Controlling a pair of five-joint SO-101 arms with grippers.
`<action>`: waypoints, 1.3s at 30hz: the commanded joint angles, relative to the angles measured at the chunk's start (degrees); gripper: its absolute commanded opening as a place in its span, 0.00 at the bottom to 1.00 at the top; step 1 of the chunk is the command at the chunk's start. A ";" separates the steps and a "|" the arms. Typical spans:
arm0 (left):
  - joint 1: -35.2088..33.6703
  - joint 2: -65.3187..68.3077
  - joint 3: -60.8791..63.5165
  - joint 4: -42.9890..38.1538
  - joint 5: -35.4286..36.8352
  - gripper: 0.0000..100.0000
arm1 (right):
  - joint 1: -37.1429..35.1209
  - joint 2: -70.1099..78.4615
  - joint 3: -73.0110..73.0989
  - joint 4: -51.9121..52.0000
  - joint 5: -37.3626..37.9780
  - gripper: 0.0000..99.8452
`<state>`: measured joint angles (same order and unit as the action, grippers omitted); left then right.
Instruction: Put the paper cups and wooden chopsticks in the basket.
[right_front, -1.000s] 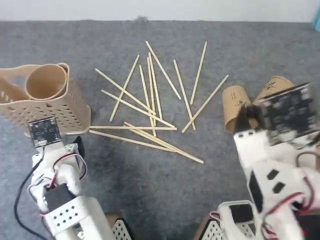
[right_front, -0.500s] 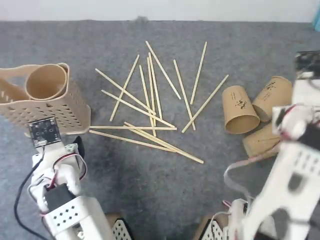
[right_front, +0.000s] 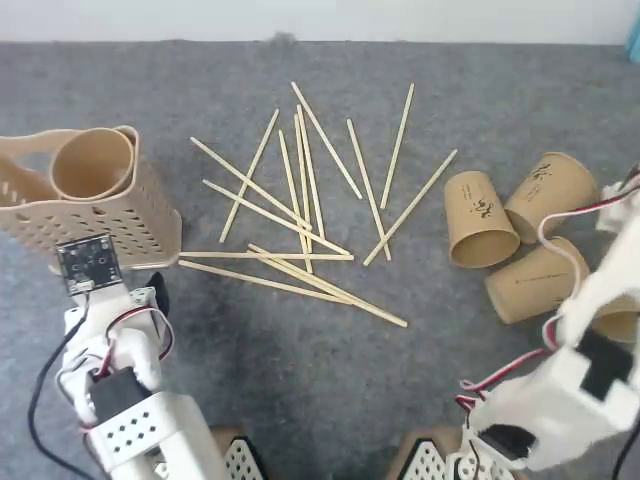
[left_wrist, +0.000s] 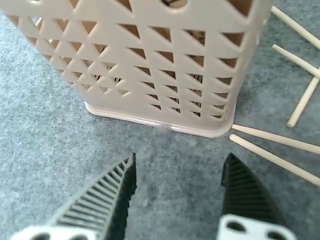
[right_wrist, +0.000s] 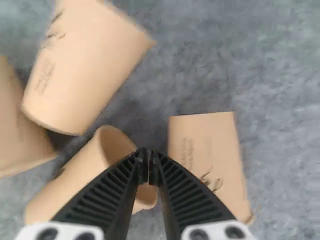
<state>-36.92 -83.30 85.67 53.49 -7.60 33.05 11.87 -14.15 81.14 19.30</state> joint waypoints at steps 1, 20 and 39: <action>0.35 0.62 -0.92 -1.76 0.26 0.17 | 1.27 5.58 -6.95 3.82 -0.53 0.03; 0.35 0.62 -0.84 -2.81 0.53 0.01 | -12.35 0.66 -0.44 21.58 -3.34 0.01; 0.35 0.53 -0.84 -2.90 0.53 0.02 | -30.90 -46.11 22.24 21.05 -6.07 0.04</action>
<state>-37.01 -83.30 85.67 52.26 -7.60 0.88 -27.87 11.34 100.57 12.35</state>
